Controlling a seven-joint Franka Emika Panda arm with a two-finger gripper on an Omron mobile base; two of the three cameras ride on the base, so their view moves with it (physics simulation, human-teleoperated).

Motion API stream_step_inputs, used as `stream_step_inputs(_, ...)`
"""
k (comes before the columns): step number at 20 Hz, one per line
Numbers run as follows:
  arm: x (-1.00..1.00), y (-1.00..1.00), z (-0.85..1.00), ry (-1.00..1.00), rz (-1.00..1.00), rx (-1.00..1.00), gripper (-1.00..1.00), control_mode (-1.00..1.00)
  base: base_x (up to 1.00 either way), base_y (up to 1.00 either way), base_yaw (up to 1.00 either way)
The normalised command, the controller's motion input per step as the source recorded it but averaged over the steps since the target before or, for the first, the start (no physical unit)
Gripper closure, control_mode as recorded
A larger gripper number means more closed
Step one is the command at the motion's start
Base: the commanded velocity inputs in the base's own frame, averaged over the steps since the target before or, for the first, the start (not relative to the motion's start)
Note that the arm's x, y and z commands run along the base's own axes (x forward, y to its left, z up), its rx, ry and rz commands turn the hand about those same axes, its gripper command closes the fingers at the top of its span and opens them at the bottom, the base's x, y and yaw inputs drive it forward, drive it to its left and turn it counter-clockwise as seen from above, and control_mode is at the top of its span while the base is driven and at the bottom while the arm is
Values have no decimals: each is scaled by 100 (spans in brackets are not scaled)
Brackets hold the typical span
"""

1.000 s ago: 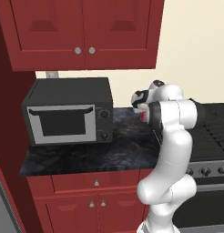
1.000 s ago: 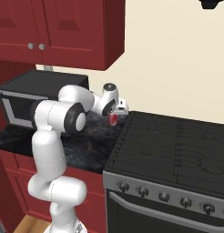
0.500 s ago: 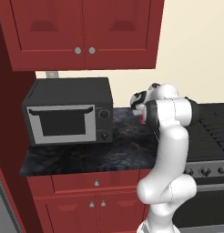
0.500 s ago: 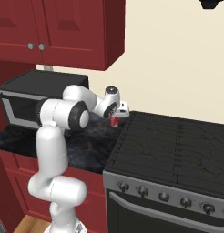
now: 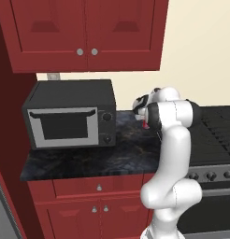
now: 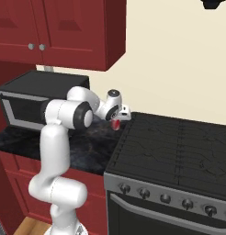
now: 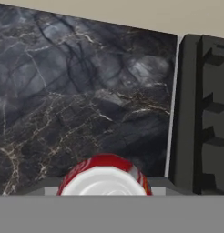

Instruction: Four empty soda cans are scattered around the kitchen. Gather all the cans and cluster them next to the stove for recycling.

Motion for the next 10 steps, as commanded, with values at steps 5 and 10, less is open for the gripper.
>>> stream_step_inputs(5, 10, 0, -27, 1, 0, 0, 100, -100, 0, 0, 0)
stream_step_inputs(10, 4, 0, -29, 1, 0, 0, -100, -100, 0, 0, 0)
